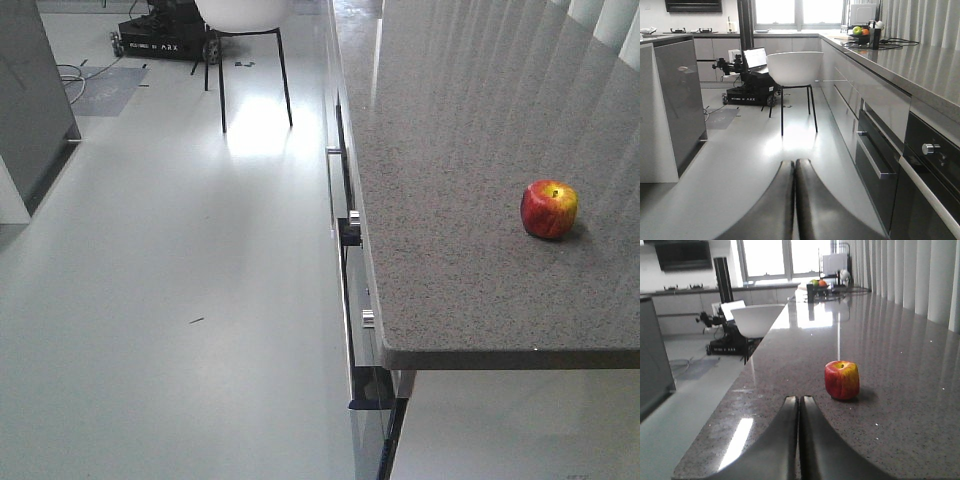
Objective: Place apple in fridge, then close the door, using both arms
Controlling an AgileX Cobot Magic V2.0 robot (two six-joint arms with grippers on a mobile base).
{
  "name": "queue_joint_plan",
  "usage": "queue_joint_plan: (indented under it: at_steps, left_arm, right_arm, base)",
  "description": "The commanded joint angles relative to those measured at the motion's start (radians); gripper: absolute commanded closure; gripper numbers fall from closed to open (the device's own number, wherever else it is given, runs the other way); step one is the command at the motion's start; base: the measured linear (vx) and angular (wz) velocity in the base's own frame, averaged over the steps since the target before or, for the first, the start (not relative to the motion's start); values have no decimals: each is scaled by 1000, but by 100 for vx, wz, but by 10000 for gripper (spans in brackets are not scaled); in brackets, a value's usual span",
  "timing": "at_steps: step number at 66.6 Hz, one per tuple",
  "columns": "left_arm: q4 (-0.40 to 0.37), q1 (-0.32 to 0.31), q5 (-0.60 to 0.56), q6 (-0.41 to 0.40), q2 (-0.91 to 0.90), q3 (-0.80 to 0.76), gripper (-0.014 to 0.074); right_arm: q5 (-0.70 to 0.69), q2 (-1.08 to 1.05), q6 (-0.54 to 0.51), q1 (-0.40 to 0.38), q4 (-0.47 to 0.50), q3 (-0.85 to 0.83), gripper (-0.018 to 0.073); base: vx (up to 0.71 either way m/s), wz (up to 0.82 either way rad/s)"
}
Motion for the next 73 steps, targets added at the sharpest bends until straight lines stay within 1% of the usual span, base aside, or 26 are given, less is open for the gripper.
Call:
queue_joint_plan:
  at_steps: [1, 10, 18, 24, 34, 45, 53, 57, 62, 67, 73]
  left_arm:
    - [0, 4, -70, -5, -14, 11, 603]
    - [0, 4, -70, -5, -14, 11, 603]
    - [0, 4, -70, -5, -14, 11, 603]
    - [0, 4, -70, -5, -14, 11, 603]
    - [0, 4, -70, -5, -14, 11, 603]
    - [0, 4, -70, -5, -14, 11, 603]
    - [0, 4, -70, -5, -14, 11, 603]
    - [0, 4, -70, -5, -14, 11, 603]
    - [0, 4, -70, -5, -14, 11, 603]
    - [0, 4, -70, -5, -14, 11, 603]
    - [0, 4, -70, -5, -14, 11, 603]
  right_arm:
    - [94, 118, -29, -4, -13, -155, 562]
    - [281, 293, -35, -4, -13, -315, 561]
    - [368, 439, -35, -4, -14, -416, 540]
    - [406, 555, -35, -4, -13, -471, 486]
    - [433, 716, -40, -4, -14, -528, 316]
    - [425, 846, -39, -4, -36, -580, 43]
    - [404, 925, -27, -6, -67, -621, -97]
    - [407, 968, -16, -26, -76, -652, -125]
    - [423, 1030, -17, -66, -67, -699, -129]
    - [446, 1104, -51, -108, -38, -755, -125]
    - [447, 1181, -96, -127, -3, -815, -119]
  base:
    - [0, 0]
    - [0, 0]
    - [0, 0]
    - [0, 0]
    - [0, 0]
    - [0, 0]
    - [0, 0]
    - [0, 0]
    - [0, 0]
    - [0, 0]
    - [0, 0]
